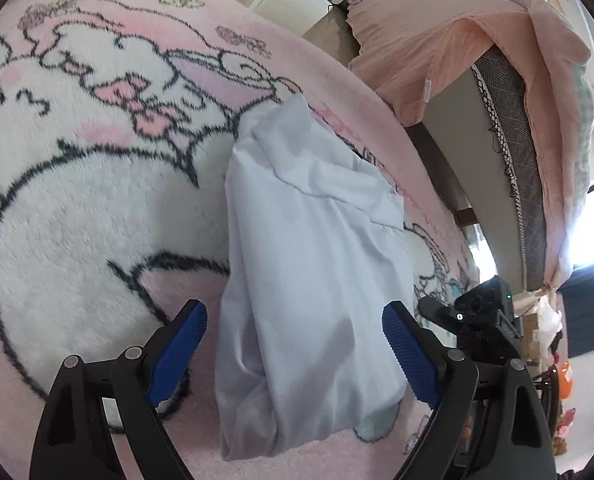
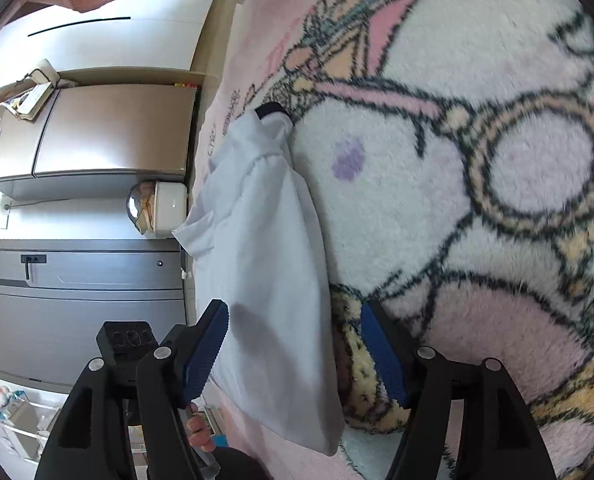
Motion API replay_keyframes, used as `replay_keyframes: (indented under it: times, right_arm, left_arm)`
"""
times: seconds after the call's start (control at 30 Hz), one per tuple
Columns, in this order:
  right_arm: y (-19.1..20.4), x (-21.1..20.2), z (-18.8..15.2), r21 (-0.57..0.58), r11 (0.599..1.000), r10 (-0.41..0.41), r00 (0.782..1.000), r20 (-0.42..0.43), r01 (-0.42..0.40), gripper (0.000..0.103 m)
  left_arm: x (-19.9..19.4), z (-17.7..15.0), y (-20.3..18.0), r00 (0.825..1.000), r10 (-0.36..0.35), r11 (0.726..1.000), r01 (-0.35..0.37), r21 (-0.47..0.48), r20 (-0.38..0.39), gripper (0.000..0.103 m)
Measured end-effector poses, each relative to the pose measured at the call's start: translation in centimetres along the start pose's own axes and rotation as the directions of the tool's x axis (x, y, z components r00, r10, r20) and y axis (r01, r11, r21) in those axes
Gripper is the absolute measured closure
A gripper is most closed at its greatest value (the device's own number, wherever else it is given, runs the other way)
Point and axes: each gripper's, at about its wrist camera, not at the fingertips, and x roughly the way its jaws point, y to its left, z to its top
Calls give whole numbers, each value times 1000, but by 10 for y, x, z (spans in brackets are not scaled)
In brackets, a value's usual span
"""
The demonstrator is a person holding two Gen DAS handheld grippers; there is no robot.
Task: Fold clothes
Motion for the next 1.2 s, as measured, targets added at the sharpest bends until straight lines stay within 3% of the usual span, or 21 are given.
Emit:
replay_keyframes:
  times: [0.3, 0.5, 0.83, 1.2]
  right_arm:
    - [-3, 3, 3, 63, 994, 89, 996, 2, -89, 28]
    - [-1, 15, 5, 72, 987, 145, 989, -38, -142, 28]
    - [11, 41, 20, 98, 992, 86, 990, -108, -75, 28]
    - [10, 53, 28, 133, 988, 97, 989, -114, -81, 25]
  left_arm:
    - [20, -4, 8, 993, -86, 994, 79, -76, -86, 12]
    - [28, 0, 11, 985, -148, 982, 136, -128, -92, 8]
    - [39, 21, 21, 959, -265, 945, 238, -225, -100, 0]
    - [46, 38, 27, 944, -299, 928, 254, -272, -139, 0]
